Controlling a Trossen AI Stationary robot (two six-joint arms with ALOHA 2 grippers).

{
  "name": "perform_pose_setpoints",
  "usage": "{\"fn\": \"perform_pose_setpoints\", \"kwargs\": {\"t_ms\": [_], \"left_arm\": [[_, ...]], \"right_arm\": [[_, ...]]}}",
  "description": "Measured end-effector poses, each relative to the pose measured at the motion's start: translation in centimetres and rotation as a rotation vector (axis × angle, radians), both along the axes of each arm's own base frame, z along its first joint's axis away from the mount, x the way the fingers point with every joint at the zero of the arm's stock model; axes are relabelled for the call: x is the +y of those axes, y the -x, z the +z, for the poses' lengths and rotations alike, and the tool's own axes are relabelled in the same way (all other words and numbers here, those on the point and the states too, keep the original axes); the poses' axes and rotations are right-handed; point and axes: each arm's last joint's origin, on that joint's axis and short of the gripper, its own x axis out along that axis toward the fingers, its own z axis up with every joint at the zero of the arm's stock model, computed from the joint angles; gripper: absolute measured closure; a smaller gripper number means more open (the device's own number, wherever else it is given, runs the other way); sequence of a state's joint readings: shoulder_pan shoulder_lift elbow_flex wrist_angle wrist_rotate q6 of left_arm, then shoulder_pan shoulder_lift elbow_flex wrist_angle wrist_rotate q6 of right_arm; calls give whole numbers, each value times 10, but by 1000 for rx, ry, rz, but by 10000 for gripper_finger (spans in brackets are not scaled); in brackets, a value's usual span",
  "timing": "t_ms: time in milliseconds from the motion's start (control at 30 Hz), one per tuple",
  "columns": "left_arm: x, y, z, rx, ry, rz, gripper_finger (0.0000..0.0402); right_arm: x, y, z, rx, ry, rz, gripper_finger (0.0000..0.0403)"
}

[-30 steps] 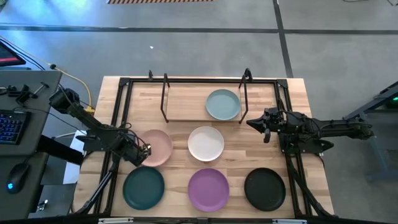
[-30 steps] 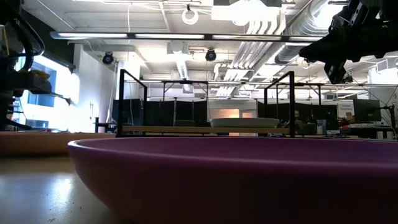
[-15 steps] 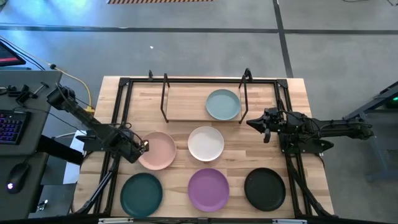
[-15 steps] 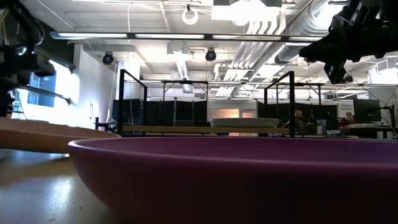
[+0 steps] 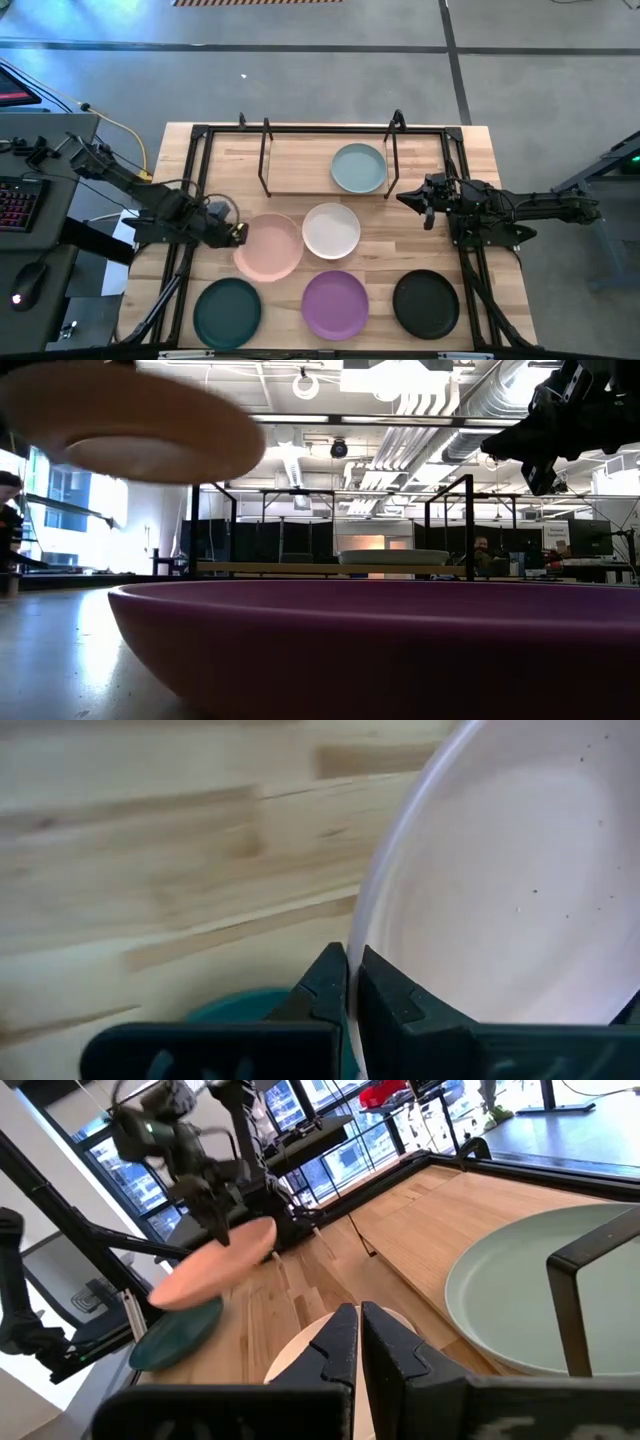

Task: Place and stack plates onto a shelf
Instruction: Put the pink plate on the shelf

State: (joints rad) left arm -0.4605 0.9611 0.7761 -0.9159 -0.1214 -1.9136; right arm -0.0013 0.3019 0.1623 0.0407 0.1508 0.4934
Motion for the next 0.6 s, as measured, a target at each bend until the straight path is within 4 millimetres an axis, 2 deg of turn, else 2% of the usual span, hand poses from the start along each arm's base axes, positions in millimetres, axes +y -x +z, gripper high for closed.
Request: {"fn": "perform_pose_setpoints", "kwargs": {"t_ms": [100,200,400,500,600], "left_arm": [[12,-23,19,-48,-56,-30,401],[31,-49,45,-141,-119,-66,401],[89,-101,97,-260,-370,-161,401],[122,-120,109,-234,-459,-231,401],[154,-131,107,-161,-479,-301,401]], "right_arm": [[0,0,0,-1,0,0,403],[0,0,0,-1,0,0,403],[0,0,0,1,0,0,403],[0,0,0,0,-3,0,403],[0,0,0,0,-4,5,403]]}}
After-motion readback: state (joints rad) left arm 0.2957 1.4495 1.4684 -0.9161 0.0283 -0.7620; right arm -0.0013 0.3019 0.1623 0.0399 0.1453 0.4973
